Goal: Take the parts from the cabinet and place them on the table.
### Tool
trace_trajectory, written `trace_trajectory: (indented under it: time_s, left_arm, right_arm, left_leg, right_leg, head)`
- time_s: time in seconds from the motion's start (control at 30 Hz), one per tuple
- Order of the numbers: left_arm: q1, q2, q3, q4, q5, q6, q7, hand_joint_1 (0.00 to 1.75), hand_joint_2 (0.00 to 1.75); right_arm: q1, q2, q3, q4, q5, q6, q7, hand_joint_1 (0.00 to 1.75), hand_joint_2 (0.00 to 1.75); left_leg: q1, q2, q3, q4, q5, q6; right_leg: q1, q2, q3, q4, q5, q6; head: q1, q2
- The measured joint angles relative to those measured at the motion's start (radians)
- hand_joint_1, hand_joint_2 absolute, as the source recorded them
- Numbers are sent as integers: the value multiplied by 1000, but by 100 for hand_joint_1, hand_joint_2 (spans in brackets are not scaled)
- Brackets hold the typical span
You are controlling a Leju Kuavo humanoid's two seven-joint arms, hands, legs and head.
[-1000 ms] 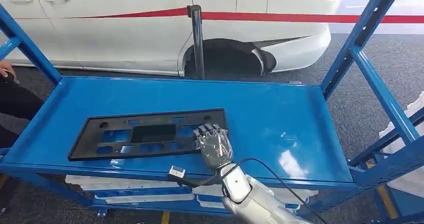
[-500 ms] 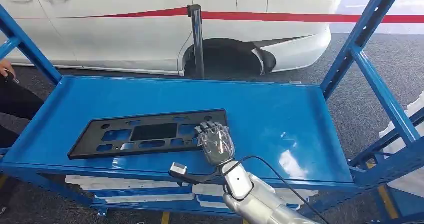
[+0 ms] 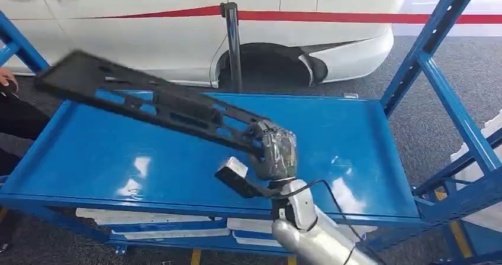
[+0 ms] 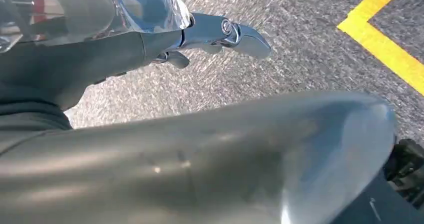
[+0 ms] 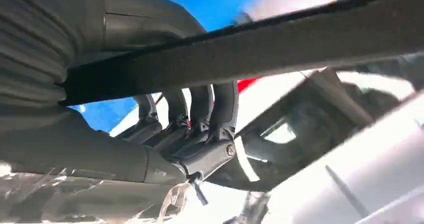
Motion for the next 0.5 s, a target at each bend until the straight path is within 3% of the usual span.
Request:
trace_trajectory:
  time_s: [0.13,0.17,0.27,0.3,0.37,0.43,0.5]
  left_arm:
    - [4,3,2,0,34,1,-20,0,0]
    - [5,4,3,0,58,1,-42,0,175]
    - [7,5,30,0,141,4,-153,0,175]
    - [7,5,40,0,164,16,-219,0,0]
    - [3,5,61,0,197,38,-359,0,0]
    - [-6,5,87,0,252,11,-519,0,0]
    - [-21,4,114,-2,292,-29,-608,0,0]
  right_arm:
    - [2,-54,-60,-197,-166,0,-31,175,175]
    - [4,-66,-75,-240,-226,-1,-53,175,175]
    - [20,-98,-125,-399,-465,-1,-143,175,175]
    - [24,-109,-149,-451,-526,-1,-163,175,175]
    - [40,-127,-199,-546,-604,-1,-186,175,175]
    - [57,-144,-243,-642,-655,-1,-194,175,175]
    - [65,-158,-273,-724,-673,-1,-195,175,175]
  left_leg:
    - [0,0,-2,0,0,0]
    - [0,0,-2,0,0,0]
    - [0,0,-3,0,0,0]
    - [0,0,-3,0,0,0]
    - [0,0,-3,0,0,0]
    - [0,0,-3,0,0,0]
    - [0,0,-3,0,0,0]
  right_leg:
    - [0,0,-3,0,0,0]
    - [0,0,-3,0,0,0]
    - [0,0,-4,0,0,0]
    - [0,0,-4,0,0,0]
    - [0,0,-4,0,0,0]
    - [0,0,-4,0,0,0]
    - [0,0,-4,0,0,0]
  head:
    - [0,0]
    - [0,0]
    - [0,0]
    - [0,0]
    - [0,0]
    - [0,0]
    - [0,0]
